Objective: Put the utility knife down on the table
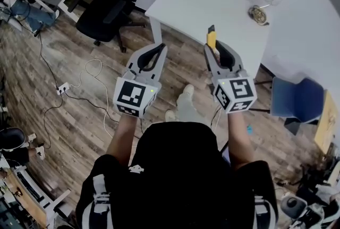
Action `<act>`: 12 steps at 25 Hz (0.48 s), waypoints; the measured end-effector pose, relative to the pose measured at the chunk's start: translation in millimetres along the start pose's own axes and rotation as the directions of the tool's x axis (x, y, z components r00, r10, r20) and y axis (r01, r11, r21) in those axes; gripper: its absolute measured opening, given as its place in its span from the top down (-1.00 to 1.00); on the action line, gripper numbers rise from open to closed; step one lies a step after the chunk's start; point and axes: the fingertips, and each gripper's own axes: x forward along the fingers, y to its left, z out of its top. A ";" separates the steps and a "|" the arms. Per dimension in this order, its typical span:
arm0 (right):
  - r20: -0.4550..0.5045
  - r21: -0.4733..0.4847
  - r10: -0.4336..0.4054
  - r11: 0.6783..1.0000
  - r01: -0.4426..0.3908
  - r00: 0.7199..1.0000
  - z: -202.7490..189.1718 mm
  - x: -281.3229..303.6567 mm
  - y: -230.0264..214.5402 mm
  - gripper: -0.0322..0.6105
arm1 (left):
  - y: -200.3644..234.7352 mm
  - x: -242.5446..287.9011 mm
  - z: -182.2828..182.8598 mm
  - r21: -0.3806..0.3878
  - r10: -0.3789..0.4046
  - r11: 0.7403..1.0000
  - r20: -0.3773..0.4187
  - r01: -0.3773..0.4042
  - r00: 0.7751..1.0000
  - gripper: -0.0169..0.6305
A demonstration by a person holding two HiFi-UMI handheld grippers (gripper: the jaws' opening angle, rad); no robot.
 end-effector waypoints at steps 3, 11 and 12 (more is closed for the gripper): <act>0.000 0.001 0.006 1.000 -0.006 1.000 1.3 7.1 -1.9 0.47 | 4.5 5.7 0.4 0.000 0.001 1.000 -0.003 -0.001 1.000 0.90; -0.004 0.015 0.012 1.000 -0.012 1.000 -0.5 33.3 -21.6 0.47 | 18.3 32.3 -8.7 -0.010 0.007 1.000 -0.022 -0.007 1.000 0.90; -0.004 0.017 0.013 1.000 -0.013 1.000 -0.5 37.3 -25.1 0.47 | 20.1 37.0 -9.5 -0.009 0.006 1.000 -0.026 -0.006 1.000 0.90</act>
